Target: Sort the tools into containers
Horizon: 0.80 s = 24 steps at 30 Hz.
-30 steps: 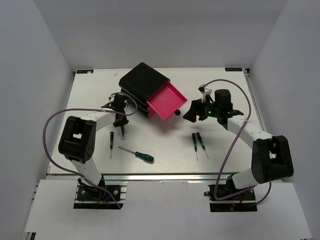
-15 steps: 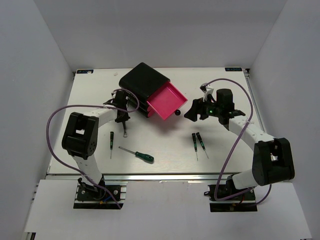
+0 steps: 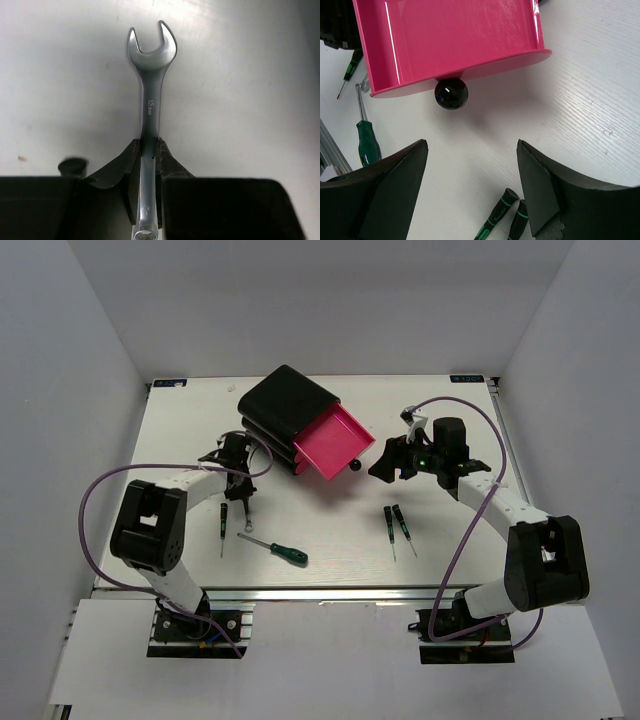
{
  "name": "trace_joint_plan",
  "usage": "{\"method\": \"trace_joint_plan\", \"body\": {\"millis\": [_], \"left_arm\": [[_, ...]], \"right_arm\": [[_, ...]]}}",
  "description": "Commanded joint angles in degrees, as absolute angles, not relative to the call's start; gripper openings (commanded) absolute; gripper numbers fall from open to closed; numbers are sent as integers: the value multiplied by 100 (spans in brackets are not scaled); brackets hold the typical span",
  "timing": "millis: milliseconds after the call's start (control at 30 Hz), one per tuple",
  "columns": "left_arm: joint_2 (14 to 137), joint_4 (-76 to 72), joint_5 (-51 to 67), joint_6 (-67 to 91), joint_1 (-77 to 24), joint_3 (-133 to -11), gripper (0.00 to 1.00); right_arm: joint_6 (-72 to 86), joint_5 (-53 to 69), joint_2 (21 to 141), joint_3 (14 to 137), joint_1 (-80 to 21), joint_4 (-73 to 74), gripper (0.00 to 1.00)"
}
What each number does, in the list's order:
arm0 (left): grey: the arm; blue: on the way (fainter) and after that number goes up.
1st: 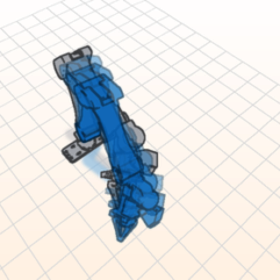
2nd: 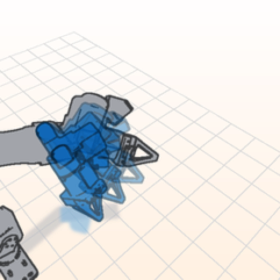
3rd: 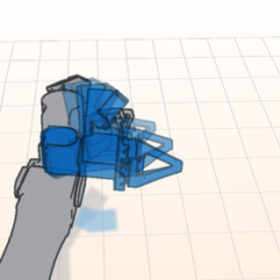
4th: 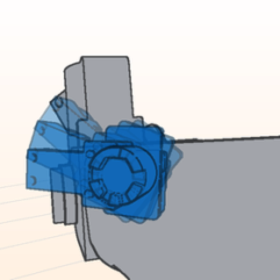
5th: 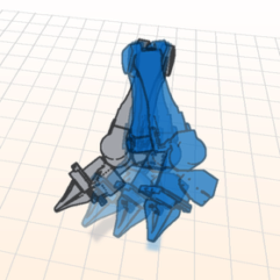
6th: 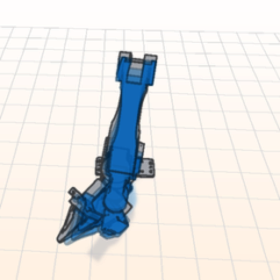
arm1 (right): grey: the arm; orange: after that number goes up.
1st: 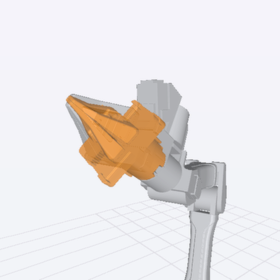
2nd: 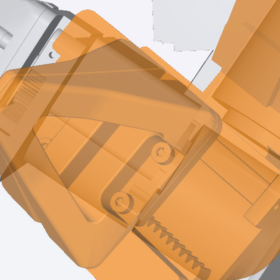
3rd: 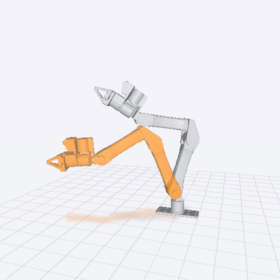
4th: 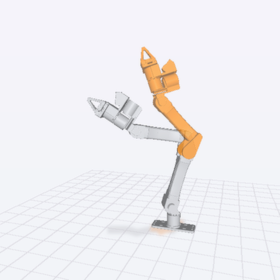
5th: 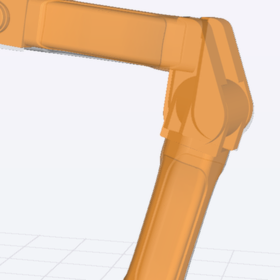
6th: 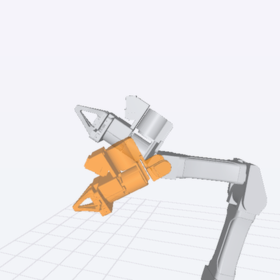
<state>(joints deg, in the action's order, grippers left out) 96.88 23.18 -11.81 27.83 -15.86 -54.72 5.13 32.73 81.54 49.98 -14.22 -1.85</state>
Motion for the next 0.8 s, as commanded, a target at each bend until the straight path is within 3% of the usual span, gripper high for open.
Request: {"method": "trace_joint_plan", "body": {"millis": [0, 767], "left_arm": [[9546, 3226, -817, 2927, -1573, -5186, 0], [9088, 3437, -932, 3243, -1573, -5950, 0]], "right_arm": [[527, 3287, 7998, 5010, -1389, -396, 77], [492, 3287, 7919, 4913, -1389, -396, 77]]}}
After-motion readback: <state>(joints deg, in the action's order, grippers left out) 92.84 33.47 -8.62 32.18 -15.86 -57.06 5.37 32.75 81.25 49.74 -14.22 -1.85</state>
